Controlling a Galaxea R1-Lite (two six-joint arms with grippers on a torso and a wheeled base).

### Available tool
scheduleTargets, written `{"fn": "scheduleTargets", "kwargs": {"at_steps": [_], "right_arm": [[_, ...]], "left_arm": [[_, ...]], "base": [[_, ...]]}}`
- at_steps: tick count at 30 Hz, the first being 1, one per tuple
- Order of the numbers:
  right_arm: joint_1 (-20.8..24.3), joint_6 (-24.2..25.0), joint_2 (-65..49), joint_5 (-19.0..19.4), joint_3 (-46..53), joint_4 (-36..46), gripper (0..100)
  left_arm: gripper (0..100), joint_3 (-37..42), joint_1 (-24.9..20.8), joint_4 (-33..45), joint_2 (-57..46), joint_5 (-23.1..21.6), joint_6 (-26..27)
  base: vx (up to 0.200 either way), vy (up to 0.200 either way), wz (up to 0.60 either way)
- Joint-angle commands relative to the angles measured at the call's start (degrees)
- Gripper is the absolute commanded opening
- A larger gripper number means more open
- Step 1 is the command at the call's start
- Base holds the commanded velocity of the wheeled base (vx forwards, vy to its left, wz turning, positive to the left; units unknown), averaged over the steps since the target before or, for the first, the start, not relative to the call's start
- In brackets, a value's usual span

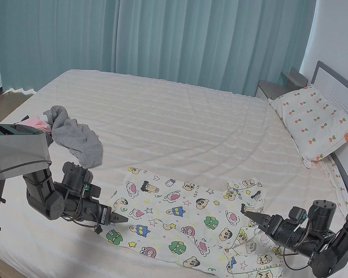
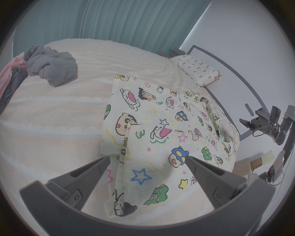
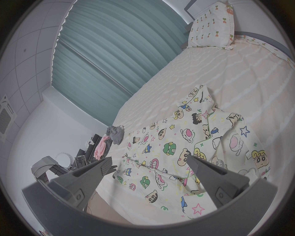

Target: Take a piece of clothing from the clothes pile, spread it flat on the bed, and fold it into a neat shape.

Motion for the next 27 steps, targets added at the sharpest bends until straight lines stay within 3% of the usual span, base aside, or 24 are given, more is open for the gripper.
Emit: {"fn": "scheduleTargets", "kwargs": {"at_steps": [1, 11, 22, 27], "right_arm": [[0.0, 0.0, 0.1, 0.0, 0.0, 0.0, 100], [0.0, 0.0, 0.1, 0.0, 0.0, 0.0, 100], [-0.2, 0.0, 0.1, -0.1, 0.0, 0.0, 100], [-0.3, 0.0, 0.1, -0.1, 0.0, -0.1, 100]], "left_arm": [[100, 0.4, -0.3, 0.1, 1.6, 0.0, 0.0], [100, 2.2, -0.4, -0.1, 1.6, -0.7, 0.0], [100, 7.7, -0.2, -2.3, -1.5, -5.3, 0.0], [100, 7.7, 0.8, -0.9, -1.9, -5.3, 3.5]], "base": [[0.000, 0.000, 0.00], [0.000, 0.000, 0.00], [0.000, 0.000, 0.00], [0.000, 0.000, 0.00]]}}
